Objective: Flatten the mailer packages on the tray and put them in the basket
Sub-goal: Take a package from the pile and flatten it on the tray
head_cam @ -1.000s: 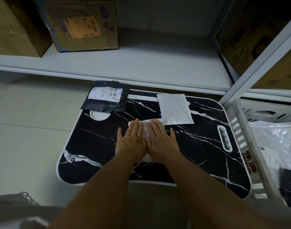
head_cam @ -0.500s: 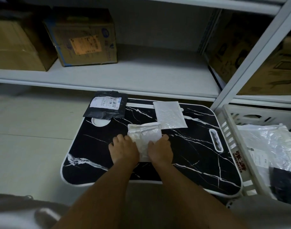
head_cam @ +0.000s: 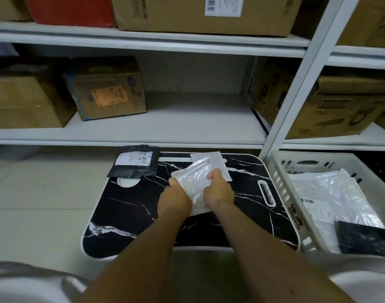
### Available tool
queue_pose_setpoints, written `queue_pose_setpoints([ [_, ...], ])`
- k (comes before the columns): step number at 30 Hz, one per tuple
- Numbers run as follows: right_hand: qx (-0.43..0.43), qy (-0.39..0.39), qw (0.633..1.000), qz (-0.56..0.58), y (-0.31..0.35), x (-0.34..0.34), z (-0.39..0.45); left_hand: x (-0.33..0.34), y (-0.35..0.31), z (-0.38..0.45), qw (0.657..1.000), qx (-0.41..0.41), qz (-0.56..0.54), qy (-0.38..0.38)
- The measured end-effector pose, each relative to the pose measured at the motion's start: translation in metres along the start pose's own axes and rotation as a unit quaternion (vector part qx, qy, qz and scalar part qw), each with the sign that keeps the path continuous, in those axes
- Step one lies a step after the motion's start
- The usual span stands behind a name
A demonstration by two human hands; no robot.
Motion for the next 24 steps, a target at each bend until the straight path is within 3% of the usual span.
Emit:
queue_pose_setpoints([
  [5,-0.004,-0.037,0.999,0.019,-0.009,-0.065,0.003,-0.002,-0.055,-0.009,0.997,0.074,0.036,-0.001],
  [12,0.036,-0.080,0.996,0.013,-0.047,-0.143,0.019,0.003,-0.145,-0.028,0.989,0.149,-0.005,-0.014],
  [24,0.160,-0.117,0.977,0.077,-0.215,-0.251,0.053,0.100,-0.302,-0.058,0.950,0.290,0.088,0.070],
])
Point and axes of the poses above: each hand's wrist, its own z-axis towards the middle knuckle, its own x-axis out of the palm, y = z × x, the point moved 7 cm from there along z, towards the middle knuckle, and after that the axes turned 5 degrees about x, right-handed, at the moved point
